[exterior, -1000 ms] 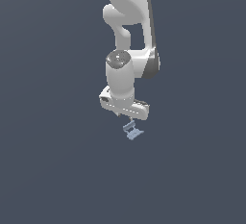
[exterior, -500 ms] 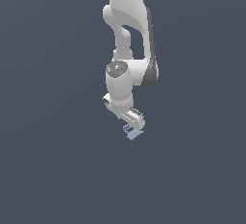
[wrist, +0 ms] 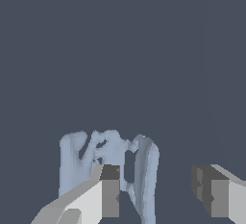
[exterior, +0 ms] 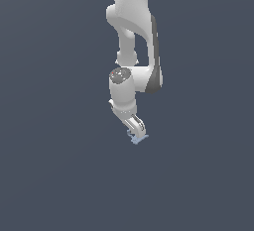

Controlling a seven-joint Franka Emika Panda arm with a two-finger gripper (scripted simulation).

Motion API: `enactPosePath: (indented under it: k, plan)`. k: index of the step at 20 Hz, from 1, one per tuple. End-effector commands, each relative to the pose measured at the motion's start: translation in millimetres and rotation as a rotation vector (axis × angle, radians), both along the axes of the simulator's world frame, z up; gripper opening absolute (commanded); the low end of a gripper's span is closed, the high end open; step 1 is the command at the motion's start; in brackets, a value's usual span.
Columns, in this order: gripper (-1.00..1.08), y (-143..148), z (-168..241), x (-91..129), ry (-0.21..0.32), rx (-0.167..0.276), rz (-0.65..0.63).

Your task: Pick up the object and move it to a goal position.

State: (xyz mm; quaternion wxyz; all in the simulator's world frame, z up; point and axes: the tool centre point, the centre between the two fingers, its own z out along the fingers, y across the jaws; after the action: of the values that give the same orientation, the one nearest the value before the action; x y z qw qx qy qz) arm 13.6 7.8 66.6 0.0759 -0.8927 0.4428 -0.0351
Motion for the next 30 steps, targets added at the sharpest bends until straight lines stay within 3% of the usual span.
enactPosePath:
  k: [1, 19, 20, 30]
  plan:
    - [0.28, 0, -2, 0, -0.001, 0.003, -0.024]
    - [0.28, 2, -33, 3, -0.001, 0.004, -0.033]
    - [-1.0, 2, -33, 3, -0.001, 0.004, -0.033]
    - [-1.0, 3, -32, 4, -0.003, 0.004, -0.033]
